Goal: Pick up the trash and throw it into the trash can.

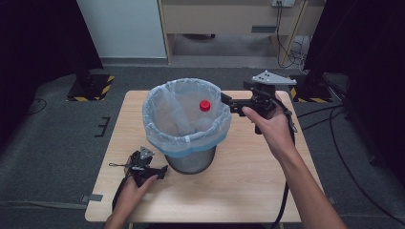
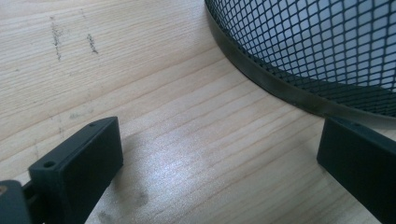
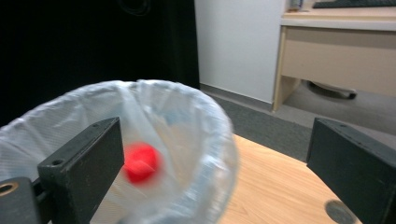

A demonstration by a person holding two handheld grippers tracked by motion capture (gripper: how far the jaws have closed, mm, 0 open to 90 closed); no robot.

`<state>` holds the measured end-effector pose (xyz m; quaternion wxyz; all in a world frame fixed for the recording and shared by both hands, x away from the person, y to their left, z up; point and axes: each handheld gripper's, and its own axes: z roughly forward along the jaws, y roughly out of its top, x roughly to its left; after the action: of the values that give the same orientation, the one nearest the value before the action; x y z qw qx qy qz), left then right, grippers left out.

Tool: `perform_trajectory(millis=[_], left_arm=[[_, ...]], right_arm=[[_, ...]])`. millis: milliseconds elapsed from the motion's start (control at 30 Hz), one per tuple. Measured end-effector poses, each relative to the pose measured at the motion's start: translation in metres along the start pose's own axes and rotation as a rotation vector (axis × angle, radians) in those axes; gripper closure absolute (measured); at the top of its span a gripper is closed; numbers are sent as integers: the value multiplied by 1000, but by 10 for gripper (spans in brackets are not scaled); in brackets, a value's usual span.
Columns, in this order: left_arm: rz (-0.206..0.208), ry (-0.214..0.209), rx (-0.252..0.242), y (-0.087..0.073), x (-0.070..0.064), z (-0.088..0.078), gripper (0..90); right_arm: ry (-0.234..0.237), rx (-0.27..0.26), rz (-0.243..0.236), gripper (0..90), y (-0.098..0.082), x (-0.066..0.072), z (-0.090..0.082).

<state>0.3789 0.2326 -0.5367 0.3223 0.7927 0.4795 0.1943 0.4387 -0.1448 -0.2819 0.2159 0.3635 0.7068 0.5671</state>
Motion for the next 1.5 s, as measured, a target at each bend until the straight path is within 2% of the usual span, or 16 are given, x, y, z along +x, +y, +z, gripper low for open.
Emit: perform_trajectory(millis=[300, 367, 467, 633, 667, 700, 1033, 1333, 1500], left_arm=[[0, 0, 0, 0, 0, 0, 0], [0, 0, 0, 0, 0, 0, 0], [0, 0, 0, 0, 0, 0, 0], [0, 0, 0, 0, 0, 0, 0], [0, 0, 0, 0, 0, 0, 0], [0, 0, 0, 0, 0, 0, 0], [0, 0, 0, 0, 0, 0, 0], [0, 0, 0, 0, 0, 0, 0], [0, 0, 0, 0, 0, 0, 0]], right_arm=[[-69, 5, 45, 36, -18, -31, -9], [-79, 8, 48, 37, -20, -33, -9], [-133, 32, 69, 42, -38, -50, -10], [-169, 70, 97, 46, -64, -67, -7], [-169, 70, 97, 46, -64, -67, -7], [-181, 96, 104, 51, -77, -73, -3], [-200, 205, 144, 58, -138, -83, 14], [-221, 265, 159, 62, -163, -83, 26], [-246, 327, 140, 62, -180, -81, 33]])
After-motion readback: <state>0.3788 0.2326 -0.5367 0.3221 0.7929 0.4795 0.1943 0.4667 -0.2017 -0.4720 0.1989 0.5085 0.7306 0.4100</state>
